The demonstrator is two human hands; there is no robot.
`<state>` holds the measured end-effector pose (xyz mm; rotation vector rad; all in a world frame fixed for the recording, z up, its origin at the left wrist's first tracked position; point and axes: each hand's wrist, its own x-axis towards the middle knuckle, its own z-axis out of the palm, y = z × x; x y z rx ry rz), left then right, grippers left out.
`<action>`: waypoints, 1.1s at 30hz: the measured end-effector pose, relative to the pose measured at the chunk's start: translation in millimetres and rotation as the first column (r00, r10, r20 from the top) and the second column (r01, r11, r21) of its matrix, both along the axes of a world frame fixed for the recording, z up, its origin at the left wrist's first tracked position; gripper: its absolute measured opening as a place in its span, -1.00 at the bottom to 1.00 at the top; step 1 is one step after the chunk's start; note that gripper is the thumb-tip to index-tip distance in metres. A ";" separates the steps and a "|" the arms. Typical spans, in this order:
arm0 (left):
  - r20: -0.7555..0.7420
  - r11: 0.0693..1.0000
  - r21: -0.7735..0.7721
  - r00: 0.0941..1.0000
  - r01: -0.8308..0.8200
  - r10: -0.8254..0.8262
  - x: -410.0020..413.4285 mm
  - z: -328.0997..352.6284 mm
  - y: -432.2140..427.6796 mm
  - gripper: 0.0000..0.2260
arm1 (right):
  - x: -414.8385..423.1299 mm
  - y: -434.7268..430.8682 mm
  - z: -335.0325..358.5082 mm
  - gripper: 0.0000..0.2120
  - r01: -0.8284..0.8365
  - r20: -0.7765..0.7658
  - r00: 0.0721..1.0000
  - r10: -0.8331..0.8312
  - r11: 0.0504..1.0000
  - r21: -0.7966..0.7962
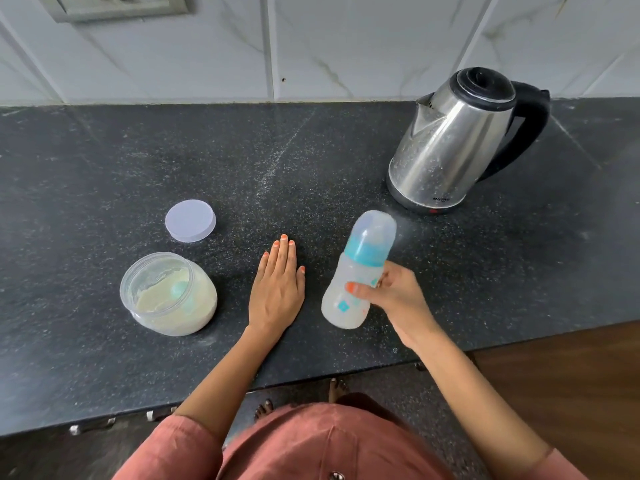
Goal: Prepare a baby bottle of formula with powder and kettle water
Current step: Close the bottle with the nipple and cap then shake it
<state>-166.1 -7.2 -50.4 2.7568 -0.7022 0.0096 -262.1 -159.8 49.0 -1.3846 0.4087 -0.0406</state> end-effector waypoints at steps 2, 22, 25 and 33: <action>0.005 1.000 -0.013 1.000 0.003 -0.003 1.4 1.4 -1.8 -0.54 | 7.6 -8.1 3.7 -0.73 0.179 0.066 0.976 -0.207 0.939 0.294; -0.007 1.000 -0.014 1.000 -0.003 0.003 -0.9 -0.1 -0.4 -0.54 | -2.0 8.8 -6.7 -0.69 0.066 -0.035 0.997 -0.063 0.995 0.078; -0.001 1.000 -0.013 1.000 0.003 -0.003 -0.3 0.6 -2.0 -0.54 | 11.1 -7.5 1.0 -0.71 0.307 0.024 0.932 -0.361 0.825 0.475; -0.008 1.000 -0.020 1.000 -0.013 0.013 0.4 2.2 1.2 -0.54 | 3.0 6.3 -4.0 -0.75 0.096 -0.019 0.995 -0.094 0.971 0.220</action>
